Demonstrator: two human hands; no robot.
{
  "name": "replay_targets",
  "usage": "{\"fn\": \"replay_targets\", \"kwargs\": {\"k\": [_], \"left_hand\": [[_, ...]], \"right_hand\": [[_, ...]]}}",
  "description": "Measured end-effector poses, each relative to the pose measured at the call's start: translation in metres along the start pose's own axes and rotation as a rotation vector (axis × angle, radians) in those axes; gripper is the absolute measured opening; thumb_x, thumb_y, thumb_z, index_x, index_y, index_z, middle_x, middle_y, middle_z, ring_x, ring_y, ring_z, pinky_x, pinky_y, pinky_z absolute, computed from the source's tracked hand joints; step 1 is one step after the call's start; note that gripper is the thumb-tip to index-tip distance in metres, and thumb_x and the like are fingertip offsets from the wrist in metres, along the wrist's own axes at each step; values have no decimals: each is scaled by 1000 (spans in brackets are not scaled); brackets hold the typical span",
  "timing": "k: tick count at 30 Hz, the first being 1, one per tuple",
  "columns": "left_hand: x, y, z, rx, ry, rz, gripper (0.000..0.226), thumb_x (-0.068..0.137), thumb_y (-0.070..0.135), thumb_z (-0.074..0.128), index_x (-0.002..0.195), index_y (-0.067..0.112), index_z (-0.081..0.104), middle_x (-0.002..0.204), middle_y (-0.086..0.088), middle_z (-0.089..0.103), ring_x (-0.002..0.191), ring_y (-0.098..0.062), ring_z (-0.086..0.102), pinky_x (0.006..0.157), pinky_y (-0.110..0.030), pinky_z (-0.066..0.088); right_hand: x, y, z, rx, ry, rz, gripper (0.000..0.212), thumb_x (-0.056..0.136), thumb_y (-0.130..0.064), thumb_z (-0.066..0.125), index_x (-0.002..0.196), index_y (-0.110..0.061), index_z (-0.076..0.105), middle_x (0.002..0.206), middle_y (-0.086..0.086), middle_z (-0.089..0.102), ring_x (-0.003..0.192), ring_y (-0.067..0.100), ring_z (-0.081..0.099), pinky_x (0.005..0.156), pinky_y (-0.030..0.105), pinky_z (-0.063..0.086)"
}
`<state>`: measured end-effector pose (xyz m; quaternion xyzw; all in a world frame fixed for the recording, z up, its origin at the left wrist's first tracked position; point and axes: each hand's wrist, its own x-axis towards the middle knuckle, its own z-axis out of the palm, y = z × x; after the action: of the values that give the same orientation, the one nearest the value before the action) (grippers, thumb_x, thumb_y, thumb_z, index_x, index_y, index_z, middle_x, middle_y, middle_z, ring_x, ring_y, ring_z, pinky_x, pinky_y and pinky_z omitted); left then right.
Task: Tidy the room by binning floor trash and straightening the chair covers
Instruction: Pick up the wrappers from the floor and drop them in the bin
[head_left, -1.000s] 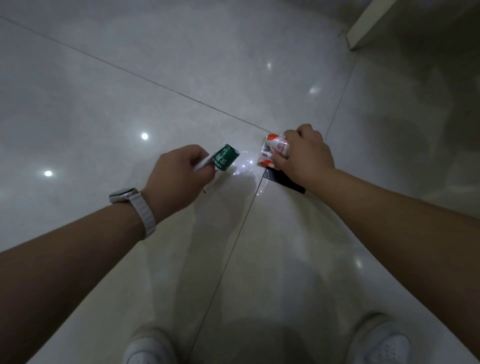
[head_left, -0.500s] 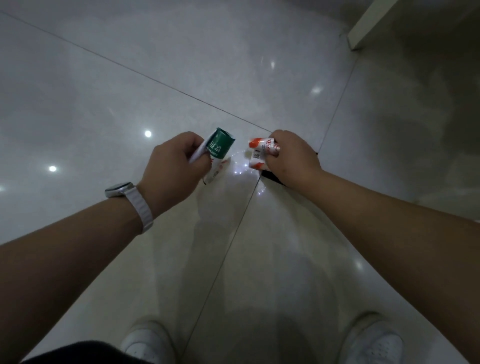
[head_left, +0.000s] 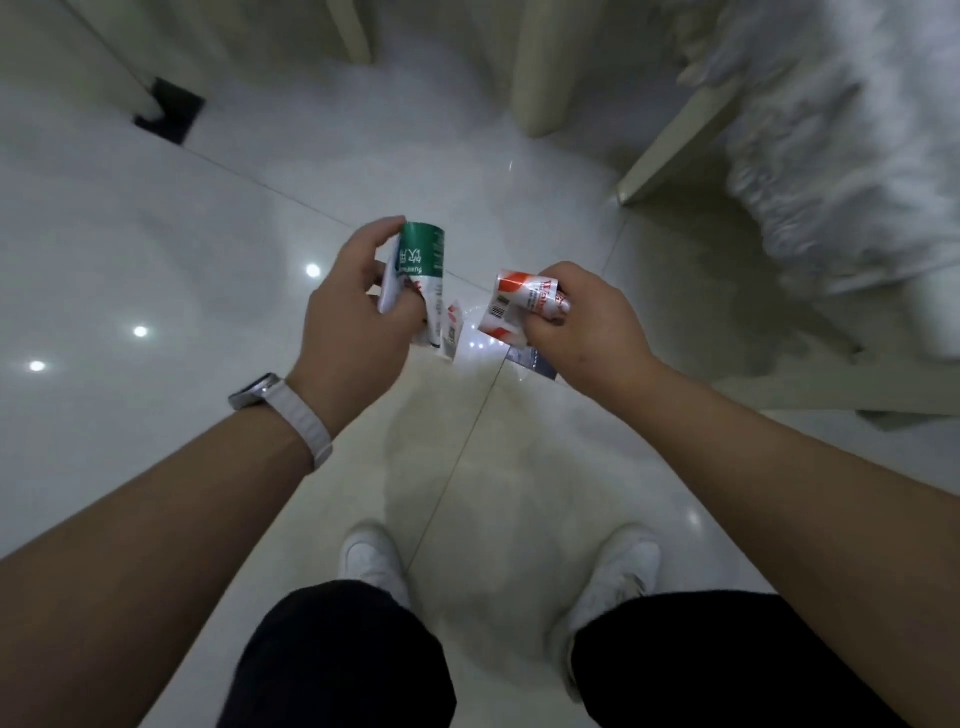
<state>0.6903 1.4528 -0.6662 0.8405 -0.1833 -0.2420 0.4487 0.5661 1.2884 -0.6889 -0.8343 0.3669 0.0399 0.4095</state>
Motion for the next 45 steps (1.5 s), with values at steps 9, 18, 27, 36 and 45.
{"fn": "replay_targets", "kwargs": {"k": [9, 18, 27, 36, 45], "left_hand": [[-66, 175, -125, -63, 58, 29, 38, 94, 20, 63, 122, 39, 48, 91, 11, 61, 72, 3, 66, 57, -12, 50], [-129, 274, -251, -171, 183, 10, 33, 93, 15, 65, 122, 30, 60, 89, 15, 62, 67, 5, 56, 64, -14, 50], [-169, 311, -378, -140, 250, 23, 30, 94, 22, 62, 120, 37, 59, 93, 19, 61, 72, 7, 57, 61, -10, 45], [-192, 317, -485, -227, 376, 33, 27, 93, 18, 65, 116, 31, 61, 89, 19, 61, 66, 9, 56, 58, -6, 42], [-172, 311, -539, -191, 455, 13, 25, 92, 19, 65, 112, 32, 61, 89, 17, 63, 66, 8, 56, 56, -6, 41]], "right_hand": [[-94, -159, -140, 1, 49, -51, 12, 85, -22, 64, 95, -24, 59, 87, -5, 60, 76, 14, 57, 63, 30, 45], [-171, -307, -217, 2, 81, -111, 12, 82, -19, 63, 93, -23, 61, 84, -4, 63, 78, 20, 59, 69, 40, 51], [-223, -448, -228, -59, 80, -206, 14, 81, -26, 62, 77, -33, 52, 76, -10, 59, 70, 14, 58, 62, 35, 49], [-243, -551, -211, -3, 78, -292, 7, 81, -22, 63, 86, -21, 59, 82, -1, 64, 71, 21, 65, 64, 48, 57], [-212, -612, -189, 26, 19, -358, 19, 80, -9, 57, 72, -25, 50, 77, 1, 61, 75, 26, 63, 68, 50, 55]]}}
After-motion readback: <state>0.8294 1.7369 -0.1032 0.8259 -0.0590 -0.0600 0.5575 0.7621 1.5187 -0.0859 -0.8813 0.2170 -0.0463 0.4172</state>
